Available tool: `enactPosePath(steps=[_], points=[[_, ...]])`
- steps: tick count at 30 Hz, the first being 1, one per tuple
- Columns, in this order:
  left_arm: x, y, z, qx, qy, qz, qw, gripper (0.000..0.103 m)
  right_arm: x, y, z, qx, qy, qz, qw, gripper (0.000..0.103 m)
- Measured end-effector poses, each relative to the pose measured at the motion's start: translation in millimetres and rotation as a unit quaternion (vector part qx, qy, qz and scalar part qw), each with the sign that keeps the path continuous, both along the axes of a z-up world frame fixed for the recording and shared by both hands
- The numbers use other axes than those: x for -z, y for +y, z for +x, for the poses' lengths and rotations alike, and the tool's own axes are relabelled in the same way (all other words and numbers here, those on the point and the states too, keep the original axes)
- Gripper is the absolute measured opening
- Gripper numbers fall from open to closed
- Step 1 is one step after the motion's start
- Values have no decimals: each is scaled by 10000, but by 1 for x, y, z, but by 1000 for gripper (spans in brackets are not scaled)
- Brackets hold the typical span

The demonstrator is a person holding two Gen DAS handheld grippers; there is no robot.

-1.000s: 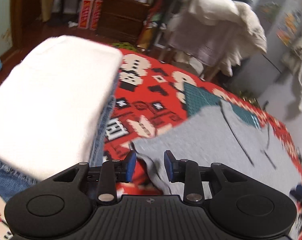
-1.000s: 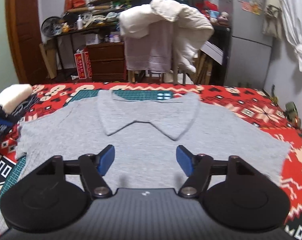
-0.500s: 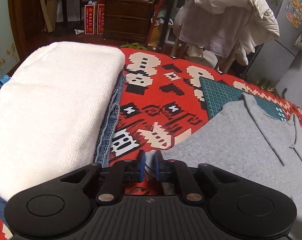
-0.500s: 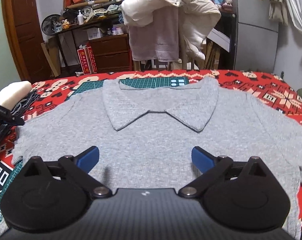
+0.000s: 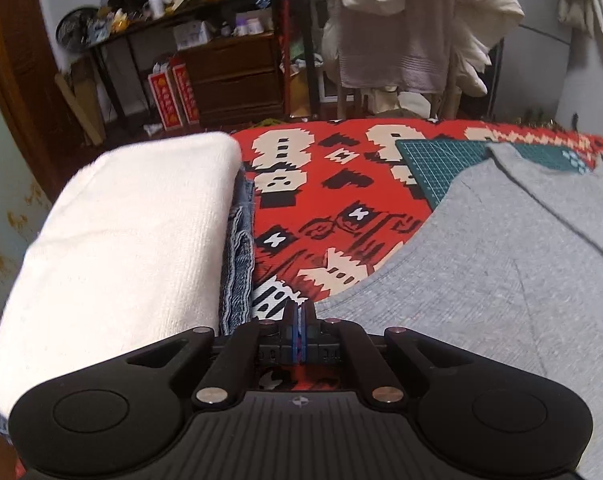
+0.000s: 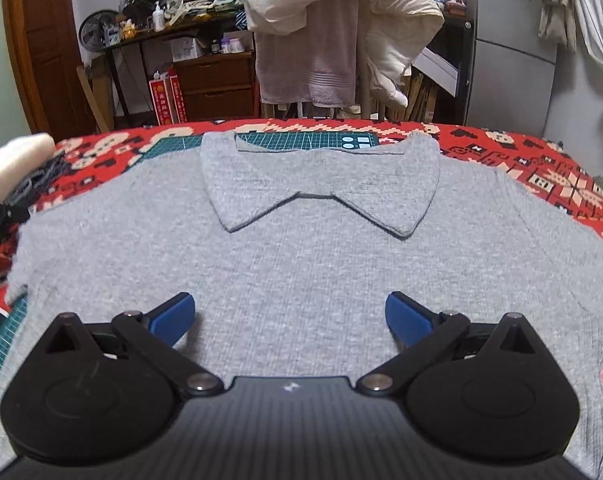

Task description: Fold clothes

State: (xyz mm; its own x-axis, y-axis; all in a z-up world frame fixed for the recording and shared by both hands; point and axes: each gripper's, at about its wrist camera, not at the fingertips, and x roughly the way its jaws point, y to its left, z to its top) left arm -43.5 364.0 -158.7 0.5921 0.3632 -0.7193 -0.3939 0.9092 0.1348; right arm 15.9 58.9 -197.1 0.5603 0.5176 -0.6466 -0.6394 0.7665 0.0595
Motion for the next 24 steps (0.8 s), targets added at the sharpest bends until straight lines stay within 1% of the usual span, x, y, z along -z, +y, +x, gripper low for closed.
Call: enactPosePath(steps=[3,5,7,9,10,12,17,19,22,24], points=[[0,1,-1,-32,-61,-39,10000,4,2,7,-4,-35,-155,-225,9996,103],[0,1,-2,-30,-97,-93,9999,5,2,7,-4,-42,-156,-221,9996,103],[-2,0,-2,-5,-133,-198,9997,8,3,7,-4,-41,-154,-209,9997,102],[-4,0,-4,-17,-195,-367,9991,19,3,7,-4,-42,-164,-219,9996,103],[-6,-1,-5,-24,-241,-463,9986,21,3,7,-4,-42,-166,-222,9996,103],[-12,-3,-8,-17,-326,-579,9978,31,3,6,-3,-46,-164,-214,9996,103],[-28,-10,-18,15,-456,-715,9964,34,3,7,-3,-60,-172,-214,9996,103],[-34,-12,-25,-3,-530,-830,9951,35,3,7,-3,-60,-170,-211,9996,103],[-41,-13,-34,-29,-644,-1171,9910,35,3,7,-3,-63,-170,-216,9996,103],[-42,-14,-39,-43,-711,-1486,9863,35,2,8,-4,-47,-162,-239,9996,103]])
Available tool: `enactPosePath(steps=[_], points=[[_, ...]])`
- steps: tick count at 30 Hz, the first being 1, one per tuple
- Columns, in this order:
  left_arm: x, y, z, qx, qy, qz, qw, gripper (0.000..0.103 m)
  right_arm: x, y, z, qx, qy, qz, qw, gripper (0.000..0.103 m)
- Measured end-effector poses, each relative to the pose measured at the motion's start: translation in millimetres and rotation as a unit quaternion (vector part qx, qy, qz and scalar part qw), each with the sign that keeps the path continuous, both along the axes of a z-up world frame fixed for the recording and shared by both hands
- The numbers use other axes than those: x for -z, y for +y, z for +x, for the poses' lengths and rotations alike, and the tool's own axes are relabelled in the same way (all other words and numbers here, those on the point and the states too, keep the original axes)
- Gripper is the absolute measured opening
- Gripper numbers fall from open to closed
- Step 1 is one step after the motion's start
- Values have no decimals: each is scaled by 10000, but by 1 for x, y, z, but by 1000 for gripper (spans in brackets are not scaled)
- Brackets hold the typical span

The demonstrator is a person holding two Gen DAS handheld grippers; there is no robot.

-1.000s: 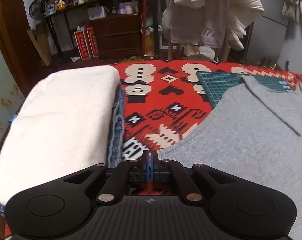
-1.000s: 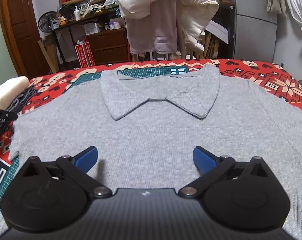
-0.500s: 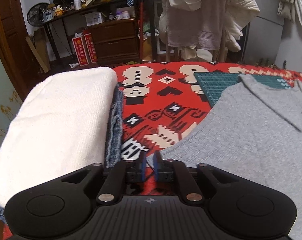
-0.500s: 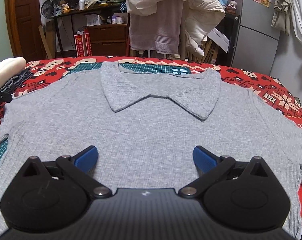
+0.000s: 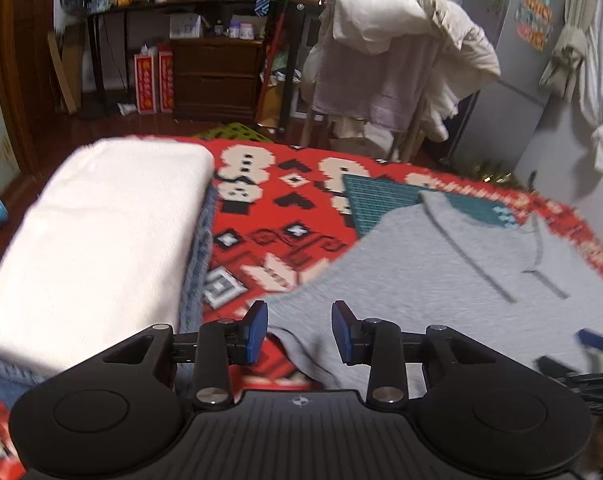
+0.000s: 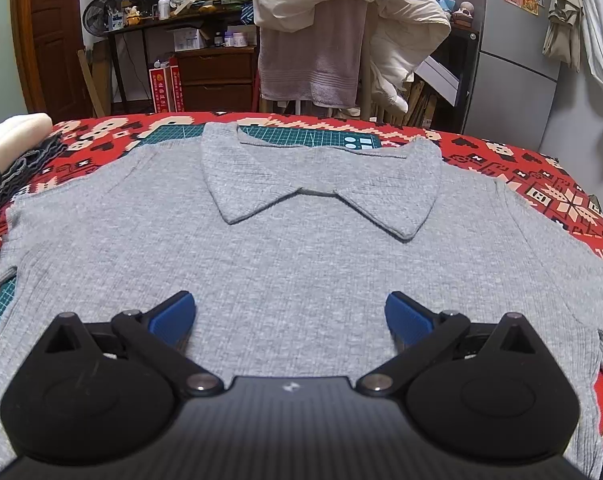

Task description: Fold clothes

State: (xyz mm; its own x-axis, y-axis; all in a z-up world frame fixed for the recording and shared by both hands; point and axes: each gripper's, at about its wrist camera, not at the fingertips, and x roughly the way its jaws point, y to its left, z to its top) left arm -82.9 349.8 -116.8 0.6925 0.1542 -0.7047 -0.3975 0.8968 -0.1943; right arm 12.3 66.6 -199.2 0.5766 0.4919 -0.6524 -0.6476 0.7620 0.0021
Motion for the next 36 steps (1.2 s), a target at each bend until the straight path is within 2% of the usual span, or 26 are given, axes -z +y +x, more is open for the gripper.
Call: enactPosePath(steps=[3,7,11,15,22,26,31,34,35,36], points=[[0,0,-7,-81,-56,-426,9990,35,-7,2,-3,-47,26,-122,9999,103],[5,2,-9,-196,-125,-909,9956,34,-24,2,-16,-137,-71,164,9997,103],[18,8,-3,-374,-106,-1353,9900,25,-36,13,-27,-256,56,476,9985,101],[28,21,-3,-730,-188,-1747,9817,24,-45,26,-35,-356,289,799,9957,86],[35,29,-2,-1002,-194,-1875,9769,25,-48,40,-32,-392,1172,1235,9846,69],[43,29,-1,-1026,-180,-2060,9730,25,-49,46,-34,-415,1209,1224,9842,64],[47,28,0,-1033,-221,-2040,9733,23,-53,50,-33,-453,1291,1294,9821,61],[47,29,0,-1063,-238,-1976,9742,18,-56,55,-33,-490,1350,1384,9799,61],[47,28,0,-1044,-222,-1917,9756,7,-57,57,-32,-500,1355,1397,9796,61],[47,27,0,-1016,-199,-1871,9769,1,-57,59,-33,-521,1352,1392,9796,61]])
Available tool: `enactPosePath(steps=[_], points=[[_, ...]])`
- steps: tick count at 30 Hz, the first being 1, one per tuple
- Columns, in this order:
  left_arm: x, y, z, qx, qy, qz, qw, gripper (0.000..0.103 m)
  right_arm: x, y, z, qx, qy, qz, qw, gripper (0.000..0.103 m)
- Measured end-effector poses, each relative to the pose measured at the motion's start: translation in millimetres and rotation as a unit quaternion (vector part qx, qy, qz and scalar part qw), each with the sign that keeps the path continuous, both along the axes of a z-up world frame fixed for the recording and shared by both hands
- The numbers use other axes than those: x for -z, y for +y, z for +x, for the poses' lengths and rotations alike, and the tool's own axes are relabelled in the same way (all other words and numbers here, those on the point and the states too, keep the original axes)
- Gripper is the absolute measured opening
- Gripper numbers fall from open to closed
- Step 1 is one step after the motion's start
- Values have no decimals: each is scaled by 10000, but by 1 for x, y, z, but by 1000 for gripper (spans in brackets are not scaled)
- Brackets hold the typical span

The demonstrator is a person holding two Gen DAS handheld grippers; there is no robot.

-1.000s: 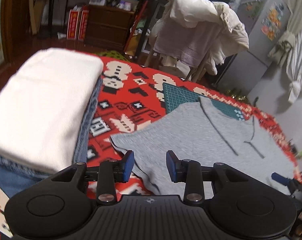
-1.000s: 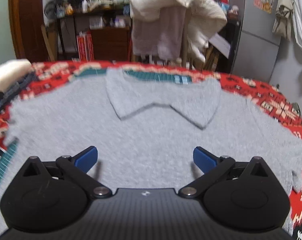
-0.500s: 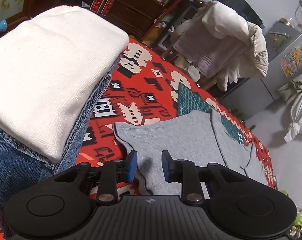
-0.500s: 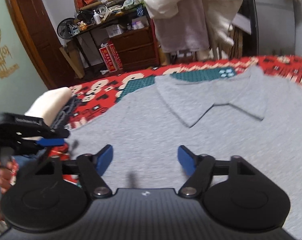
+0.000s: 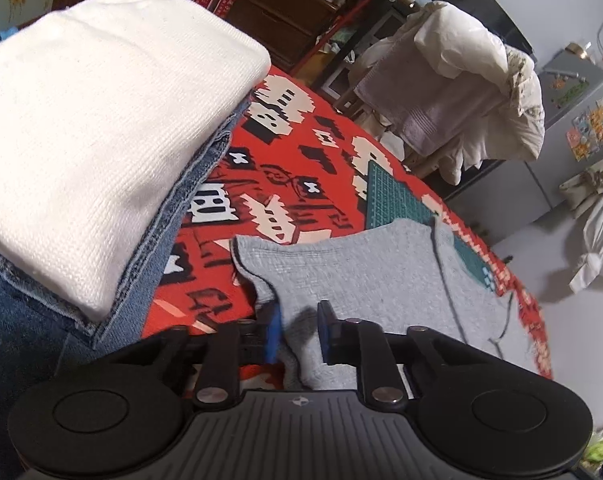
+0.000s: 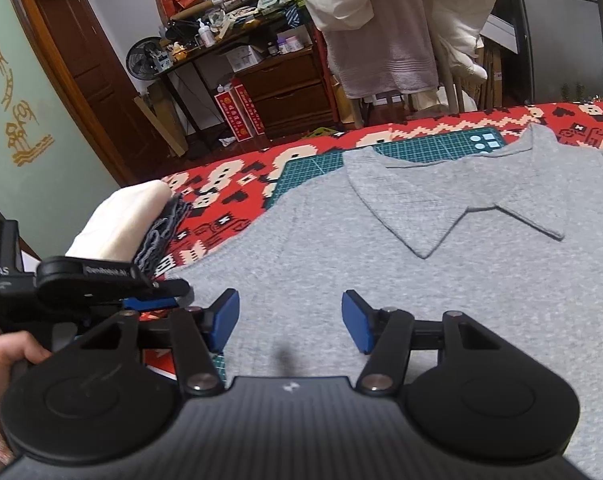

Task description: Fold clothes

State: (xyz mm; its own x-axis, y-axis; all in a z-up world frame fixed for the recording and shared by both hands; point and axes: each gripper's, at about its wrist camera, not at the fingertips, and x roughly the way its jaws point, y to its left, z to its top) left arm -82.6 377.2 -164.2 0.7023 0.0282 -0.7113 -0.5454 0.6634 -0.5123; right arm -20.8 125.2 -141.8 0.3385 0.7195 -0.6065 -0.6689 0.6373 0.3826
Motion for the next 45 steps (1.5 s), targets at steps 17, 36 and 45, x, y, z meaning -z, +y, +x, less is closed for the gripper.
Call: enactPosePath(steps=[17,36,45], points=[[-5,4,-16,213,11,399,9990,1,22,60,-31,-1048,196,-240,9940,15],[3,7,-20,527,-27,634,9966,1,31,107,-49,-1439,-88,-575,9879,12],[-1,6,-16,585,21,606,9964,7,39,104,-44,-1310,85,-490,9901,12]])
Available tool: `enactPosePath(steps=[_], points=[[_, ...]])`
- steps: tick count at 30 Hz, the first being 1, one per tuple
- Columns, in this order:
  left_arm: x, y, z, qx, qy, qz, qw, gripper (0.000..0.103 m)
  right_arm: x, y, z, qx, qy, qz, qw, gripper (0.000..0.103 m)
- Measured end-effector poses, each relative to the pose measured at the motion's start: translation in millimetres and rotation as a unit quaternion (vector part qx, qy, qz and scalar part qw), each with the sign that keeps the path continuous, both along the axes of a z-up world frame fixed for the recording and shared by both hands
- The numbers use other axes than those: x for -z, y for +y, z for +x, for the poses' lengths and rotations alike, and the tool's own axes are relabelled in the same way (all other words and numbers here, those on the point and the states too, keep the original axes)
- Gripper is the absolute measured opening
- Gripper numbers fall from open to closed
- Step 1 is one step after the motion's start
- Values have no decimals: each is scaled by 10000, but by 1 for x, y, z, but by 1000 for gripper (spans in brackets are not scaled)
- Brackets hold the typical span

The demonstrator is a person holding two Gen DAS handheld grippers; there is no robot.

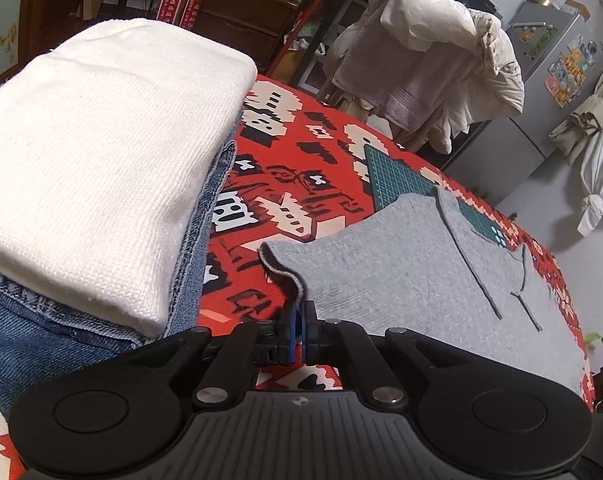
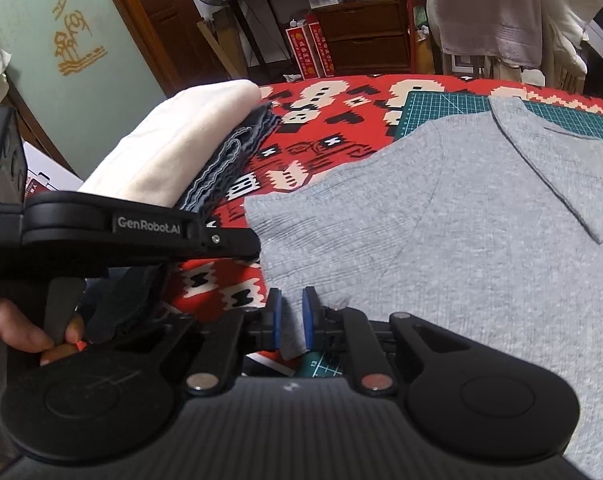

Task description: Fold clothes

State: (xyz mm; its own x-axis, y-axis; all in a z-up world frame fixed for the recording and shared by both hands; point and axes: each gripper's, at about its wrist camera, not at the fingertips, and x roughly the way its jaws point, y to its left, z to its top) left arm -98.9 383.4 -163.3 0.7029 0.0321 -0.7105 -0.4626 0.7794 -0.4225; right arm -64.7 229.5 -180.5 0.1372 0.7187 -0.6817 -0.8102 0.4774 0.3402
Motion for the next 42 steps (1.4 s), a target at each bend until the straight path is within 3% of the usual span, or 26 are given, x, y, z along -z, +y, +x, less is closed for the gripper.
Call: enactPosePath(steps=[3,5,10,17,20,24,26,29,33,38,42], points=[[-7,2,-3,-58,-136,-12,9999,25,1,-2,2,11,74,43,10000,12],[-10,3,-1,-93,-193,-37,9998,30,2,-3,3,24,119,70,9999,12],[-5,0,15,-320,27,107,9994,32,2,-5,2,28,172,95,9998,12],[-6,-11,35,-641,300,867,9937,35,3,-9,3,58,272,194,9994,12],[-5,-16,41,-620,420,1319,9884,34,3,-11,5,60,324,230,9992,12],[-1,-23,44,-481,528,1912,9789,7,4,-12,6,75,368,276,9989,12],[0,-26,43,-327,476,2029,9775,4,5,-13,7,82,380,293,9988,12],[1,-31,43,-153,471,2286,9723,3,5,-13,7,92,396,303,9987,12],[-2,-29,38,-351,397,2648,9628,3,6,-13,7,87,406,299,9987,12],[5,-32,39,-252,470,2795,9587,3,5,-13,6,79,363,292,9989,12],[3,-27,38,-295,421,2620,9637,5,3,-13,3,56,281,252,9993,13]])
